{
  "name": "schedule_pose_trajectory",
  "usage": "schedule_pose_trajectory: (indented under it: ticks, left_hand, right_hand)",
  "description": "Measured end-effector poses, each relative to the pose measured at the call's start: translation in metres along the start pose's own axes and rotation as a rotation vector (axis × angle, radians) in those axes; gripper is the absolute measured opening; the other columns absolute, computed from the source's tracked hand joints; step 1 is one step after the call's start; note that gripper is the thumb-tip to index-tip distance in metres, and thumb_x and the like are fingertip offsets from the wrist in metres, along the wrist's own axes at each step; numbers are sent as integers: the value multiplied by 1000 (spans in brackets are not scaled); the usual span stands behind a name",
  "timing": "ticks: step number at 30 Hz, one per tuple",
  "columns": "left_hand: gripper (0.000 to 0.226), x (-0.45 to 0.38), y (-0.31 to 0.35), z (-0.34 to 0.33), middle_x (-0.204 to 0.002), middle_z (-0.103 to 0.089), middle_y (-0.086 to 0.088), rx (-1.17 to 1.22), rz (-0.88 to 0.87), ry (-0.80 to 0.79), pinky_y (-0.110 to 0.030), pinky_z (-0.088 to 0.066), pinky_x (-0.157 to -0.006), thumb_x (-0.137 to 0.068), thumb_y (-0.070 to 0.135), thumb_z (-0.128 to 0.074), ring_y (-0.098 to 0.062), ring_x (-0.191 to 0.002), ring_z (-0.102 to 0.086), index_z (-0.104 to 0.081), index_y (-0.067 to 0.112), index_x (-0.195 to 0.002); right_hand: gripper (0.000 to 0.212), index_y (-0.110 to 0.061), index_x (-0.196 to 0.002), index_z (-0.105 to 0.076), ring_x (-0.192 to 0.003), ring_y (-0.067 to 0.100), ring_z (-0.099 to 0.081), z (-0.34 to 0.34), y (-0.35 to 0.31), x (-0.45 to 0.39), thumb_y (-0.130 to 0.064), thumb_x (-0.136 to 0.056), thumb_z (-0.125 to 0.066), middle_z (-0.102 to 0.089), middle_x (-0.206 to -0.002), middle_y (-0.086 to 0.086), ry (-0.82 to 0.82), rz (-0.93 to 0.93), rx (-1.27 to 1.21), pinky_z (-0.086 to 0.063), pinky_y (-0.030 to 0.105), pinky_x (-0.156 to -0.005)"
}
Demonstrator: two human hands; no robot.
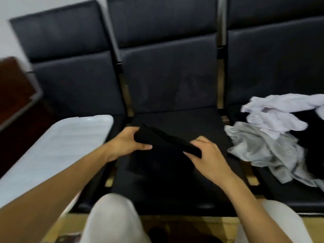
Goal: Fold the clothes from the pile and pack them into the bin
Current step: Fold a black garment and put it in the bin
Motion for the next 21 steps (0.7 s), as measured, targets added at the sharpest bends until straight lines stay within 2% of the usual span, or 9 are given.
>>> schedule_pose_trajectory:
  ticks: [4, 6, 8, 10, 12, 15, 17, 18, 21]
  left_hand:
    - [24, 125, -41, 100, -89, -78, 2, 68, 56, 262, -20, -55, -72, -72, 10, -86, -12, -87, -73, -74, 13, -93]
    - [35, 192, -66, 130, -91, -78, -1, 71, 77, 361, -28, -57, -76, -59, 30, -92, -14, -88, -74, -78, 18, -89]
    - [39, 266, -94, 153, -88, -78, -1, 79, 118, 450, -24, -58, -71, -49, 38, -95, -13, -83, -74, -78, 31, -83]
    - [25, 323, -119, 160, -81, -77, 3, 85, 150, 463, -17, -55, -63, -59, 28, -90, -8, -77, -73, -77, 39, -77]
    - [26, 380, -150, 166, -68, -72, 10, 77, 178, 503, -13, -49, -58, -72, 13, -81, -2, -67, -69, -74, 38, -68]
    - [22, 446, -203, 166, -58, -56, 9, 106, 262, 557, -14, -39, -54, -76, 21, -76, -5, -57, -58, -62, 28, -60]
    - [26, 481, -240, 159, -57, -50, 8, 109, 321, 569, -16, -35, -53, -77, 25, -76, -6, -55, -52, -57, 29, -59]
    - [29, 494, -257, 154, -56, -50, 8, 102, 344, 567, -16, -34, -54, -78, 22, -77, -4, -54, -51, -58, 31, -59]
    - [36, 518, -295, 137, -58, -52, 10, 77, 365, 601, -18, -38, -59, -83, 10, -77, -3, -58, -50, -59, 30, -61]
  right_hand:
    - [16, -28, -109, -72, -89, 11, -59, -41, -121, -3, -29, -94, -65, -55, -82, -20, -66, 289, -14, -49, 31, -79]
    - [16, -33, -109, -70, -83, 15, -58, -67, -175, 3, -30, -95, -62, -54, -81, -16, -123, 373, -37, -49, 32, -73]
    - [15, -32, -106, -71, -79, 17, -58, -108, -227, 19, -25, -95, -62, -58, -83, -7, -233, 480, -62, -49, 35, -68]
    - [17, -30, -100, -69, -79, 23, -59, -150, -262, 42, -18, -93, -61, -60, -83, 0, -370, 563, -8, -50, 39, -68]
    - [13, -29, -92, -65, -78, 28, -60, -199, -296, 69, -19, -91, -57, -61, -82, 4, -527, 610, 55, -52, 42, -67]
    - [13, -22, -91, -67, -75, 25, -62, -258, -330, 101, -24, -93, -54, -67, -84, 4, -762, 610, 38, -54, 44, -67]
    - [14, -24, -95, -69, -75, 17, -61, -289, -350, 121, -23, -96, -56, -66, -84, -8, -928, 659, 80, -49, 26, -60]
    - [18, -28, -84, -66, -69, 11, -55, -298, -359, 130, -21, -97, -55, -59, -77, -14, -980, 689, 112, -40, 18, -54]
    - [43, -39, -61, -42, -59, 5, -45, -325, -368, 149, -15, -95, -52, -46, -63, -12, -978, 670, 124, -29, 20, -49]
Point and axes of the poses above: each hand's wrist, its own x-axis away from the middle knuckle, its own z-axis out of the back of the hand, y = z × x, the point moved 3 cm from there along -x, towards the middle knuckle
